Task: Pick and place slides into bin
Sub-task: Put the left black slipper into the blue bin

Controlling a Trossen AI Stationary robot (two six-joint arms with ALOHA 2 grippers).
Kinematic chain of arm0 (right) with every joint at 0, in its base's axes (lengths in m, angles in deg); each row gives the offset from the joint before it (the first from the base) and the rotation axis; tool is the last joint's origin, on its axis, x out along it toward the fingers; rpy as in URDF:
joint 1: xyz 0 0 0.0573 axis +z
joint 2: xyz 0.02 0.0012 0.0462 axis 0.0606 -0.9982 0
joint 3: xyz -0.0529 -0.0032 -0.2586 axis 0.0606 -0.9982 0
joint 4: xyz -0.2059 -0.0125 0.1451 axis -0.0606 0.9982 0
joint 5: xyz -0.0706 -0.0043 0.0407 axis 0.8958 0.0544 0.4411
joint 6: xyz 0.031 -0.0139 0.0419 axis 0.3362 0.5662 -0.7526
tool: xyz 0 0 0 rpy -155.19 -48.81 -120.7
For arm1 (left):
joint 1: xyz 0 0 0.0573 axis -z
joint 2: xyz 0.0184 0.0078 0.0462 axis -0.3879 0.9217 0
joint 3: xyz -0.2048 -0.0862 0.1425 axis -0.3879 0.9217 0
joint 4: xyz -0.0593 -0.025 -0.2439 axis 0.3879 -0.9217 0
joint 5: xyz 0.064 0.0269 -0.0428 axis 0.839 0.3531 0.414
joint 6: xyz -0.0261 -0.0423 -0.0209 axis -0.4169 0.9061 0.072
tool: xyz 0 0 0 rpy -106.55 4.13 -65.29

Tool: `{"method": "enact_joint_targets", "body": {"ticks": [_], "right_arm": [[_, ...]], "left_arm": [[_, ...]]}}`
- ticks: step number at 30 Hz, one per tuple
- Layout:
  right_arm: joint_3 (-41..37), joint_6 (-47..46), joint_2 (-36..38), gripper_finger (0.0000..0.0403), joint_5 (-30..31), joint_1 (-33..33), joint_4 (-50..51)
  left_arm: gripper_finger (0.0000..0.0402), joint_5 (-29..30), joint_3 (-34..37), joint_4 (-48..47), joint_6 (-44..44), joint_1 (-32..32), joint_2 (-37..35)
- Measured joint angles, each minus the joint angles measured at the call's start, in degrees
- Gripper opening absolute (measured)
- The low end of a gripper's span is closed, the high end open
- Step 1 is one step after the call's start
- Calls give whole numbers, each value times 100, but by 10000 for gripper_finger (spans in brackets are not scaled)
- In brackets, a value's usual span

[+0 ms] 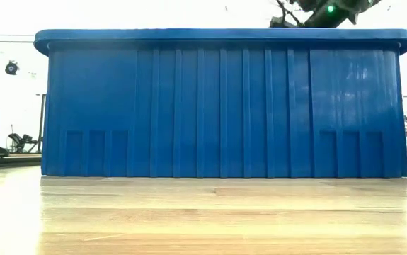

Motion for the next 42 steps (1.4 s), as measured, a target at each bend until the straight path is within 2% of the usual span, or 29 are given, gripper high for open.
{"method": "enact_joint_targets", "body": {"ticks": [12,18,24,31,37,42], "right_arm": [[-1028,407,-92,8,79,-401,-726],[-1321,632,-364,8,-240,-598,-1380],[-1345,816,-872,8,-327,-649,-2009],[-1271,1141,-1497,12,-561,-729,-2145],[-1135,772,-1832,39,-511,-834,-2118],[-1012,807,-1891,70,-571,-844,-2081]], "left_arm": [[260,78,0,2,-2,0,2],[260,159,0,4,0,0,2],[260,299,4,4,7,0,2],[260,305,7,4,15,0,2],[260,477,9,10,22,0,3],[260,486,9,8,22,0,4]]}}
